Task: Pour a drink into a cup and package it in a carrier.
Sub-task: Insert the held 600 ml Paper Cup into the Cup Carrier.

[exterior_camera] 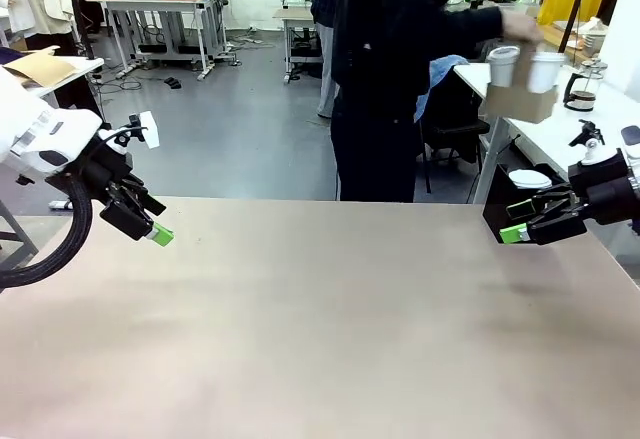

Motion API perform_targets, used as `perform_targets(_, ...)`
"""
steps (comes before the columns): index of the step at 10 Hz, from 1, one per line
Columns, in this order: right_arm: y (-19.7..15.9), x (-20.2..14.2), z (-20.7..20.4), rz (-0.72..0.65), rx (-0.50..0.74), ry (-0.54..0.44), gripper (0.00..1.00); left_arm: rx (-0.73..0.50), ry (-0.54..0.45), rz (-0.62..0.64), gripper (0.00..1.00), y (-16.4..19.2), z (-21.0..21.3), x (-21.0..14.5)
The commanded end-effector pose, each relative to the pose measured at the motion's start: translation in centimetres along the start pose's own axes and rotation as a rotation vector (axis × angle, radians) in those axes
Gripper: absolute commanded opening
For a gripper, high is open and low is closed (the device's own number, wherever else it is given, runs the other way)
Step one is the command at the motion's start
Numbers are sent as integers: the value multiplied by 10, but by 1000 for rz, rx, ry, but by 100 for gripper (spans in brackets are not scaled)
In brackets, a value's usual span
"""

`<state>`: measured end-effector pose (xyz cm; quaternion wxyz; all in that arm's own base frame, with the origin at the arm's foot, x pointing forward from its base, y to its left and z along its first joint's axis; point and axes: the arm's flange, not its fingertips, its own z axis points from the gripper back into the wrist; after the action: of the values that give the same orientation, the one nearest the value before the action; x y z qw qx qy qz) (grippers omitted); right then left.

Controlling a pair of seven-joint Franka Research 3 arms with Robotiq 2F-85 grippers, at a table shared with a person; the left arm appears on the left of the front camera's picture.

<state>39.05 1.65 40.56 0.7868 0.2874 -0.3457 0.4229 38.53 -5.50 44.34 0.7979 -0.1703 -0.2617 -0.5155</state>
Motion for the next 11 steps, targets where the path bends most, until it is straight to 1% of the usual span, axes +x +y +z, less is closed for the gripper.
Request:
perform_targets(1, 0, 0, 0, 19, -3, 2, 100, -9, -19, 9, 100, 1, -1, 1)
perform_targets(11, 0, 0, 0, 19, -3, 2, 100, -9, -19, 9, 100, 1, -1, 1)
